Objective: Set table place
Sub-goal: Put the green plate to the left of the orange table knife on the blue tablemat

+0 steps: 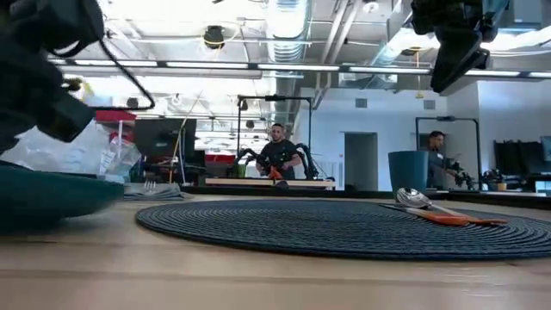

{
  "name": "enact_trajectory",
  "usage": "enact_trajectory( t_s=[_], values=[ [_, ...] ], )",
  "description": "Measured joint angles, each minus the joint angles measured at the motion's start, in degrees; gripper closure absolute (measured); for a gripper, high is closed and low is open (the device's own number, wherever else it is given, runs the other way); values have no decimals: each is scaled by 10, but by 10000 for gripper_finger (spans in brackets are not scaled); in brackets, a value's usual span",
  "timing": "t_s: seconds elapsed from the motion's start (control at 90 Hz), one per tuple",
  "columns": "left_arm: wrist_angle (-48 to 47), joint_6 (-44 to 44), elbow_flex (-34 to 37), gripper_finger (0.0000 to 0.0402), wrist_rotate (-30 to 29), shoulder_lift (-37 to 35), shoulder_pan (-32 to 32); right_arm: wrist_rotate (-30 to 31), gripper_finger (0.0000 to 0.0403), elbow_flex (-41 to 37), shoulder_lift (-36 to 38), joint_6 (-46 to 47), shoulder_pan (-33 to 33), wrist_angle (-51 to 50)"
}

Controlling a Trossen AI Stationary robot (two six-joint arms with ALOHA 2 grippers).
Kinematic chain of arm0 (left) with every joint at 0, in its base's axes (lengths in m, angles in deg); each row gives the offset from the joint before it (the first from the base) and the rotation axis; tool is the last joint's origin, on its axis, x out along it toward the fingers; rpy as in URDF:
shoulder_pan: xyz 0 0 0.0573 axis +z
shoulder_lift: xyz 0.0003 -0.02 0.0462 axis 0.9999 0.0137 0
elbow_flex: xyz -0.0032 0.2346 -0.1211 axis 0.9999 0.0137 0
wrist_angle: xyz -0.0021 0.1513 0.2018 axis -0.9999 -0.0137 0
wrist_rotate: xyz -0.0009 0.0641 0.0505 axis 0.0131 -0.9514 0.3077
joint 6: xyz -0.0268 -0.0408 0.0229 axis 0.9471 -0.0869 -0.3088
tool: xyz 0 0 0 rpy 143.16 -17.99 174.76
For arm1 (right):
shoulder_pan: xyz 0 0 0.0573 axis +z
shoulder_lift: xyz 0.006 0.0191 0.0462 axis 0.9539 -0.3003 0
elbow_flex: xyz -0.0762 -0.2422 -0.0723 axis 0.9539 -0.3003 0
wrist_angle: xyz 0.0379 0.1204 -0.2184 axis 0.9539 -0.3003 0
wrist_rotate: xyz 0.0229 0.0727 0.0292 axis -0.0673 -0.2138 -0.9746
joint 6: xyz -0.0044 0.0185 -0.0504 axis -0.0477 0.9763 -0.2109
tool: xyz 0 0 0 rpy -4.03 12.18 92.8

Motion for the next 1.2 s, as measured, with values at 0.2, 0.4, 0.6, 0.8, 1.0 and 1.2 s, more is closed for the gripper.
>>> enact_trajectory(
  t_s=[0.2, 0.4, 0.6, 0.8, 1.0, 1.2],
  values=[
    [-114, -23, -135, 401, -56, -4, 5, 0, 330, 0, 0, 0, 0, 2],
    [-133, -92, -241, 401, -157, 39, 90, 0, 330, 0, 0, -1, -6, 24],
    [-78, -236, -301, 401, -133, 190, 186, 1, 330, 0, 0, 0, -17, 35],
    [-19, -335, -367, 401, -96, 321, 220, -4, 330, 0, 0, 7, -16, 32],
    [2, -389, -422, 401, -85, 389, 246, -5, 330, 0, 0, 8, -16, 32],
    [23, -409, -432, 401, -60, 415, 277, -5, 330, 0, 0, 6, -16, 32]
  ],
)
